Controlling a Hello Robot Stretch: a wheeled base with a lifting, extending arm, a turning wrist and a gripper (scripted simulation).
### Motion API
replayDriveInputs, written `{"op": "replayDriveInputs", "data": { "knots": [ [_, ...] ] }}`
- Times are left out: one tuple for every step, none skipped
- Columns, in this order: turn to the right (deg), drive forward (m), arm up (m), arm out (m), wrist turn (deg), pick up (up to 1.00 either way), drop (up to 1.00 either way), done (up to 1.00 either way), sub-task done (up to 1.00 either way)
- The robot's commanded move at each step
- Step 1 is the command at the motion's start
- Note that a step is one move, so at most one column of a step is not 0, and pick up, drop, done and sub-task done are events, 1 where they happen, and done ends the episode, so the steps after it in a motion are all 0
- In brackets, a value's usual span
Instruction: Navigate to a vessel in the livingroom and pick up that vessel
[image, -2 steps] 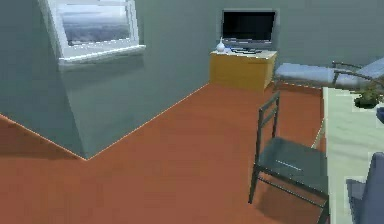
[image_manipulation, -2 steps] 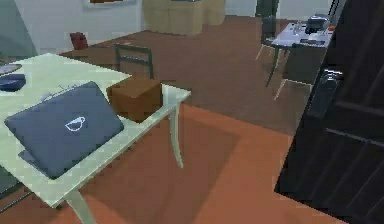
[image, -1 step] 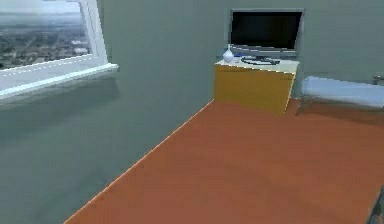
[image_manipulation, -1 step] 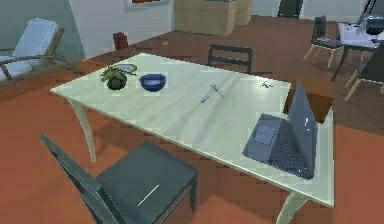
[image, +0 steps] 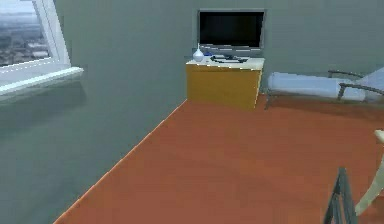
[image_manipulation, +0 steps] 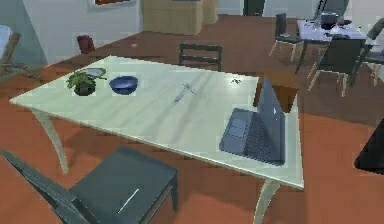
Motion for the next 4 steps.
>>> {"op": "replayDriveInputs", "data": {
  "knots": [
    [0.0,0.35,0.0,0.0,0.0,0.0,0.0,0.0,0.0],
    [9.0,0.0,0.0,0.0,0.0,0.0,0.0,0.0,0.0],
    [0.0,1.0,0.0,0.0,0.0,0.0,0.0,0.0,0.0],
    [0.0,1.0,0.0,0.0,0.0,0.0,0.0,0.0,0.0]
  ]
}}
